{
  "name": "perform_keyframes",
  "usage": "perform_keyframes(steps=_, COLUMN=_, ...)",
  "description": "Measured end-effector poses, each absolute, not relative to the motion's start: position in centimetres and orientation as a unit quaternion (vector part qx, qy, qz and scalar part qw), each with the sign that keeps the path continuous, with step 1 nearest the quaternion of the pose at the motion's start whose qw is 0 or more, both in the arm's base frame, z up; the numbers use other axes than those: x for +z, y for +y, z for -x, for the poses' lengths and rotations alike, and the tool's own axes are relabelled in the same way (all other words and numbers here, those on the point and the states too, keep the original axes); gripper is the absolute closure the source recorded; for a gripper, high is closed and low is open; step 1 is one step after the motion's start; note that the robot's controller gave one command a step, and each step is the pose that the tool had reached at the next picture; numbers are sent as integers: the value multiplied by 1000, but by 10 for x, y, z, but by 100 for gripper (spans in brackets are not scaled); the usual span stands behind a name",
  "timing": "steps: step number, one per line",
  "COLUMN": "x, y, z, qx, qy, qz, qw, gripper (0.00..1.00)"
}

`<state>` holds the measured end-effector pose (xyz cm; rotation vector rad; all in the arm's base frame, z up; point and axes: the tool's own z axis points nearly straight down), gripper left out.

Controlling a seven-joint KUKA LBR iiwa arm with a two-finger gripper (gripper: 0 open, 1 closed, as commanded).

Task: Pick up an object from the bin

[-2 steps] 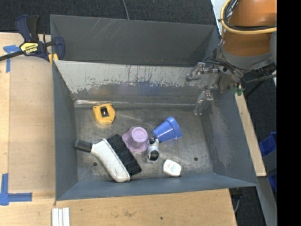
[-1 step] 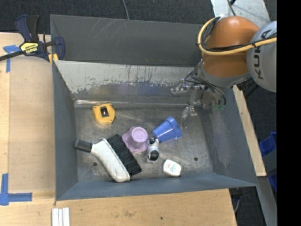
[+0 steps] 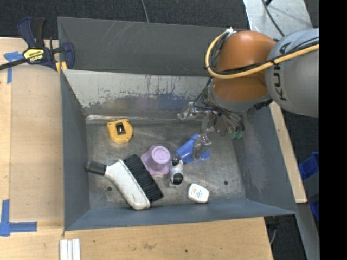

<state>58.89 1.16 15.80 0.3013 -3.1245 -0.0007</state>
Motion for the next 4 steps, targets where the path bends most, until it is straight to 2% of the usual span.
perform_keyframes(steps=1, x=147, y=-9, z=-584, qx=0, qy=-988, qz=-154, qw=-2, gripper=0)
perform_keyframes(steps=2, x=78, y=-12, z=-584, qx=1, qy=-990, qz=-141, qw=-4, gripper=0)
perform_keyframes(steps=3, x=69, y=-12, z=-591, qx=2, qy=-983, qz=-184, qw=-12, gripper=100)
perform_keyframes(steps=4, x=70, y=-12, z=-591, qx=3, qy=-982, qz=-189, qw=-12, gripper=100)
